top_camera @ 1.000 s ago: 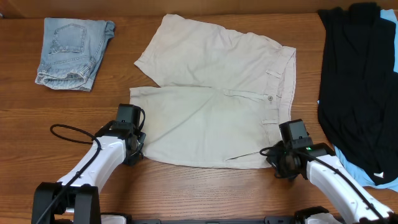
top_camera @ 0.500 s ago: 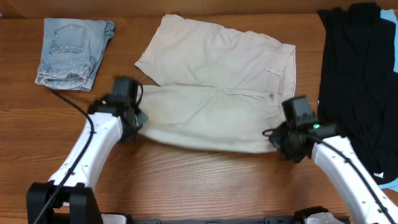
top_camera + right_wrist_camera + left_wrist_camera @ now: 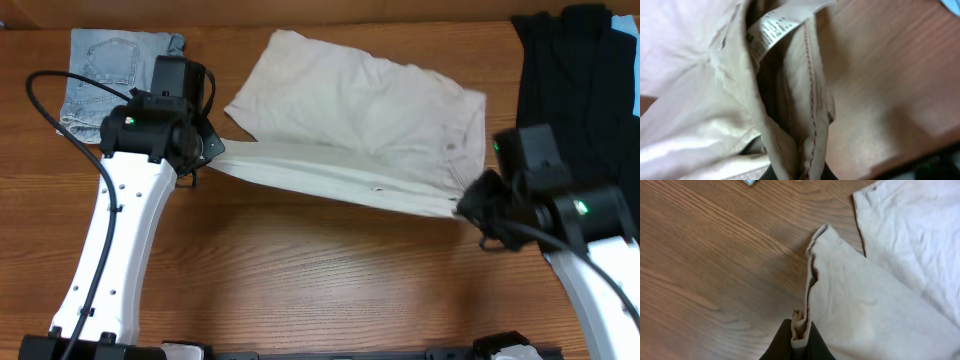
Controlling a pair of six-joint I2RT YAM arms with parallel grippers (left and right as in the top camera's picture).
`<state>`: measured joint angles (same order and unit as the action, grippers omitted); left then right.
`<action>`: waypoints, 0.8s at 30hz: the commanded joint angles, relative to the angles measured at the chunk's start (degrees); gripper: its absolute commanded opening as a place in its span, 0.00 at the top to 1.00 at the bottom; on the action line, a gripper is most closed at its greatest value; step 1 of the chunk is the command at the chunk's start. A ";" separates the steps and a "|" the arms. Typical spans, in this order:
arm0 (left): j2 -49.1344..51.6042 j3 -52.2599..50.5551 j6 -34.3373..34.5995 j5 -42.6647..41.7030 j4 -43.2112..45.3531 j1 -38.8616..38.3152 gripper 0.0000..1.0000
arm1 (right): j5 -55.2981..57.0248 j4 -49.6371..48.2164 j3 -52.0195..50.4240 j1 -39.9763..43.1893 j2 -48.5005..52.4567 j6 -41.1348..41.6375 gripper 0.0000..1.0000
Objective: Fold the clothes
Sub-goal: 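Lift the bottom hem with both grippers and fold it up over the top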
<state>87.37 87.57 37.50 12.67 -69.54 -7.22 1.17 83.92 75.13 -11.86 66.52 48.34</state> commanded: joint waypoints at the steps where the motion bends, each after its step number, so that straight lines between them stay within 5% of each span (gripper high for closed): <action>1: -2.80 2.82 -1.33 5.95 -1.90 0.57 0.96 | 3.37 4.50 1.84 0.28 -5.88 0.04 0.96; 13: -2.82 0.48 -1.31 3.76 1.42 -0.17 0.96 | 6.03 8.79 -0.59 0.35 -7.93 1.66 0.96; 24: 11.93 -1.92 -1.31 2.10 21.46 -1.11 0.96 | 17.11 -7.96 -10.86 2.49 -1.44 4.59 0.96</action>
<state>95.44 86.04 37.26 9.54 -52.77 -9.47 6.68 77.95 66.13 -11.97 64.07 52.29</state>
